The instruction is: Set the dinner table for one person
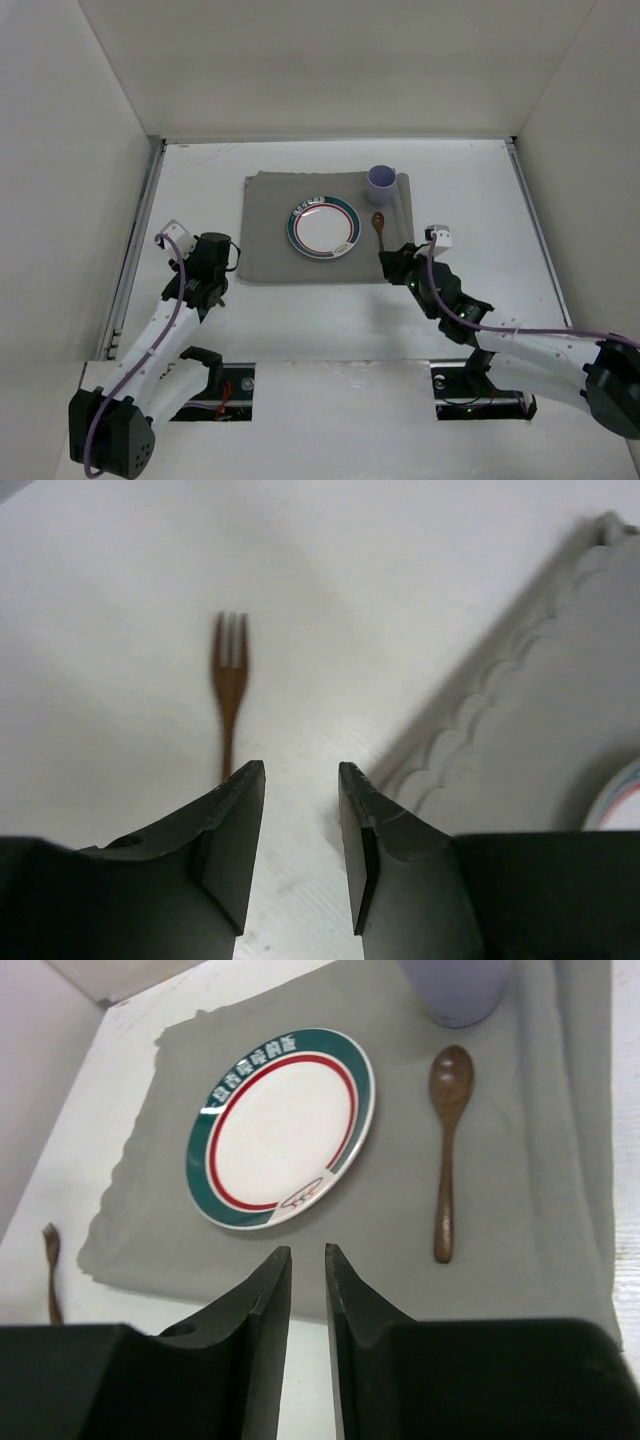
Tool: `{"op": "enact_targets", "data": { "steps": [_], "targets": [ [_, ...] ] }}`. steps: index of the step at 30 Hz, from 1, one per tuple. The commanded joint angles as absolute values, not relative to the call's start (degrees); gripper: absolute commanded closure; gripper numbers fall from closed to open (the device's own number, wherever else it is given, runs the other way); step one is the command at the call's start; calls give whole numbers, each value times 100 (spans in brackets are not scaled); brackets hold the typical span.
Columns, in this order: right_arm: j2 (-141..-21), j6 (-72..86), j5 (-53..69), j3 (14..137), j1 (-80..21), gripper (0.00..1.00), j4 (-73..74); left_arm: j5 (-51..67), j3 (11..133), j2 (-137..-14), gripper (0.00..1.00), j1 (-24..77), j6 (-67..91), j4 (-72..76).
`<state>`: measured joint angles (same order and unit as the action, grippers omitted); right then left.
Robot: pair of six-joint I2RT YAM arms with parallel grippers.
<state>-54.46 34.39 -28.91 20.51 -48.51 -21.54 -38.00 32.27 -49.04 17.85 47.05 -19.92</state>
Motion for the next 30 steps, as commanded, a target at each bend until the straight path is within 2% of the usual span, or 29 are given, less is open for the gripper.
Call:
{"op": "enact_targets", "data": {
  "steps": [1, 6, 20, 30],
  "targets": [
    [-5151, 3393, -3050, 2048, -5023, 73, -2690, -3604, 3173, -5114, 67, 1473, 4957, -2663],
    [-5097, 3419, -3006, 2004, -5032, 73, -2672, -3612, 3208, -5712, 67, 1349, 4913, -2584],
    [-5958, 3384, -2892, 2259, -5032, 73, -2672, -2909, 2461, -5809, 67, 629, 4826, -1661],
    [-6390, 3357, -2760, 2426, -5040, 73, -2672, -2707, 2206, -5994, 68, 523, 4588, -915]
  ]
}}
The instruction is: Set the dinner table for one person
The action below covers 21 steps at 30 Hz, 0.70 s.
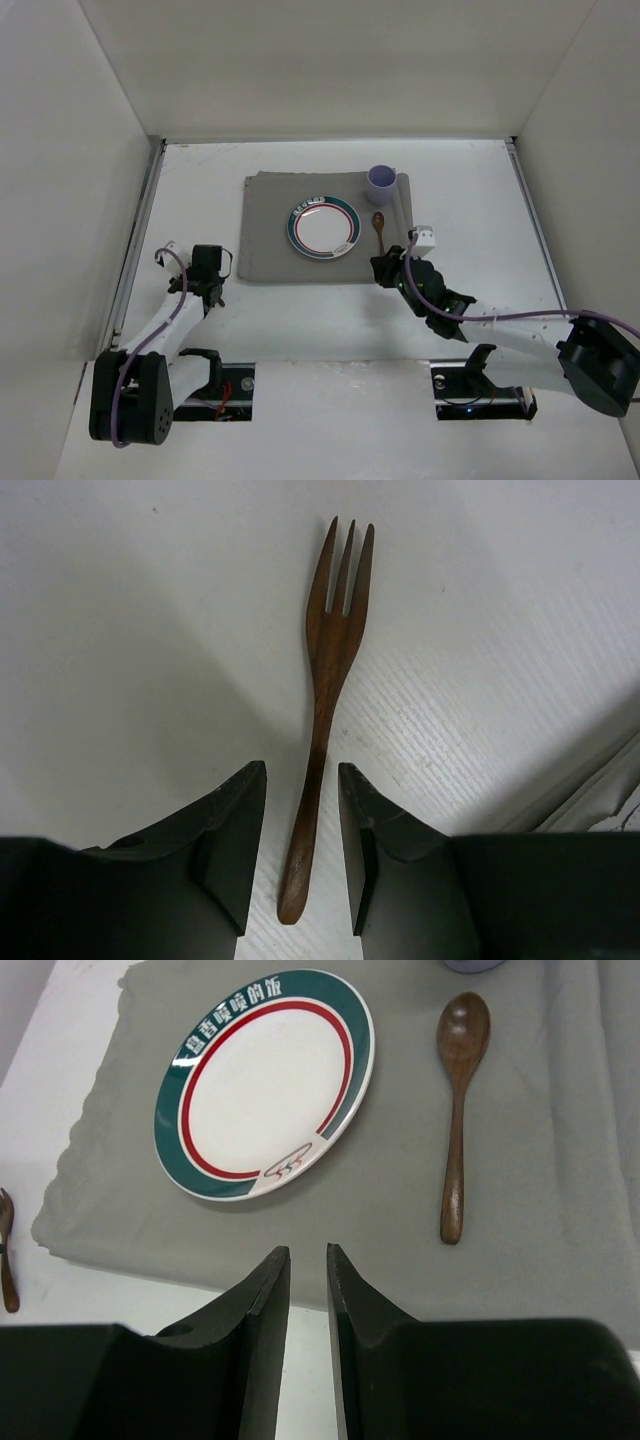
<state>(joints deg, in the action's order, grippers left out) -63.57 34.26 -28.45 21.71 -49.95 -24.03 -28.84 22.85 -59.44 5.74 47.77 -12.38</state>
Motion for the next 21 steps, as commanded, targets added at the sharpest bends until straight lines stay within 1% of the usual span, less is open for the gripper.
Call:
{"op": "enact_targets", "data": {
  "steps": [1, 7, 11, 14, 15, 18, 21],
  "targets": [
    [-6390, 3357, -2742, 2434, -5040, 73, -2672, -2707, 2171, -6029, 68, 514, 4579, -862],
    [-6363, 3366, -2698, 2417, -5040, 71, -2672, -2698, 2224, -6293, 76, 470, 4535, -791],
    [-6381, 3375, -2698, 2400, -5040, 61, -2689, -2716, 2276, -6433, 78, 452, 4518, -870],
    [-6337, 3393, -2698, 2399, -5040, 60, -2672, -2716, 2233, -6460, 83, 417, 4465, -870],
    [-6320, 3375, -2716, 2391, -5040, 59, -2672, -2690, 2198, -6451, 87, 391, 4465, -853],
    [-6337, 3410, -2716, 2382, -5032, 57, -2672, -2637, 2293, -6434, 94, 356, 4369, -905],
    [-6311, 3401, -2724, 2373, -5023, 52, -2672, -2680, 2478, -6127, 96, 443, 4140, -1045]
  ]
}}
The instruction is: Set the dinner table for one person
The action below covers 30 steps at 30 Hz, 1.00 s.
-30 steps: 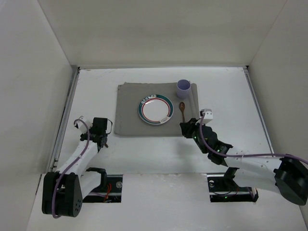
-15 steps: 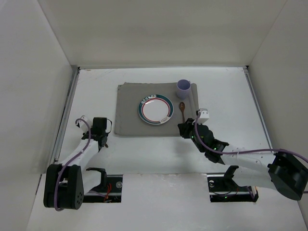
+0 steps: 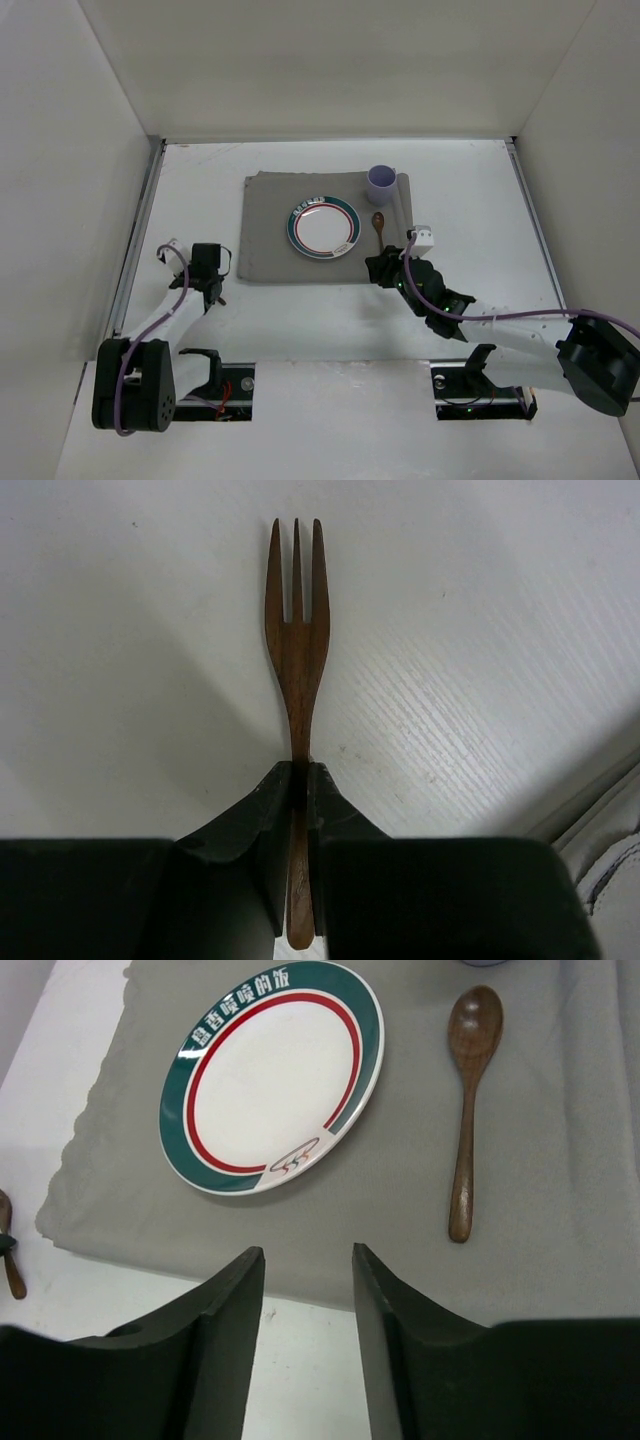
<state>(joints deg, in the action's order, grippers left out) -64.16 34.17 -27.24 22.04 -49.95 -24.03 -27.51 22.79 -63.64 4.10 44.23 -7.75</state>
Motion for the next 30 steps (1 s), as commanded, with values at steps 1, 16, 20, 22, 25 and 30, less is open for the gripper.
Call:
{"op": "enact_targets", "data": {
  "steps": [1, 16, 20, 22, 25, 30],
  "targets": [
    [-6302, 3393, -2751, 2364, -5023, 50, -2672, -2689, 2592, -5969, 97, 496, 4070, -1098],
    [-6240, 3445, -2830, 2276, -4803, 43, -2672, -2646, 5799, -7987, 96, 2561, 1856, -1590],
    [-6223, 3445, -2874, 2259, -4785, 43, -2672, -2619, 6459, -8779, 96, 2737, 1451, -1775],
    [-6196, 3428, -2891, 2259, -4794, 43, -2672, -2619, 6670, -9043, 96, 2790, 1301, -1828],
    [-6231, 3410, -2979, 2259, -4785, 43, -2672, -2610, 6855, -9421, 95, 2843, 1152, -1837],
    [-6188, 3384, -2997, 2241, -4785, 43, -2672, -2637, 6637, -9747, 95, 2931, 1081, -1548]
  ]
}}
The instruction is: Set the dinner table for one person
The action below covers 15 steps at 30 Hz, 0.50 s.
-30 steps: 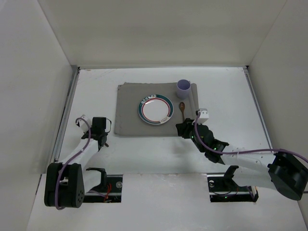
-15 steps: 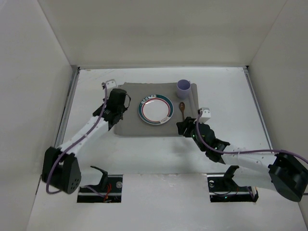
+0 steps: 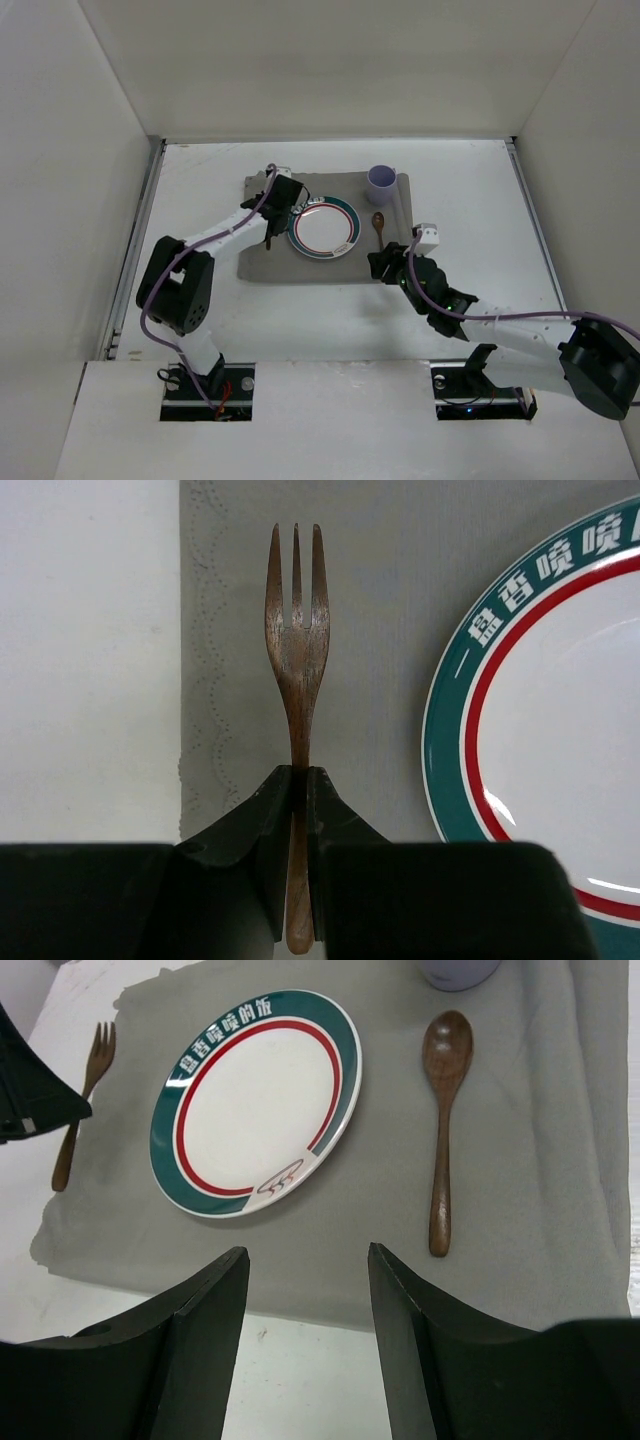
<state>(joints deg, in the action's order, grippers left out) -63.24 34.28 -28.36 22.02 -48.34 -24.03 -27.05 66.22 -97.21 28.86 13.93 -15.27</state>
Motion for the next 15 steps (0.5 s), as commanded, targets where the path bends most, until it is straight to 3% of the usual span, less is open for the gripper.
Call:
{"op": "enact_targets", "data": {
  "steps": [1, 15],
  "targets": [
    [-6170, 3384, -3023, 2224, -4759, 43, -2672, -2628, 6584, -9773, 94, 2922, 1090, -1495],
    [-6143, 3401, -3032, 2206, -4724, 42, -2672, -2399, 6021, -10142, 94, 2755, 1046, -844]
  ]
}}
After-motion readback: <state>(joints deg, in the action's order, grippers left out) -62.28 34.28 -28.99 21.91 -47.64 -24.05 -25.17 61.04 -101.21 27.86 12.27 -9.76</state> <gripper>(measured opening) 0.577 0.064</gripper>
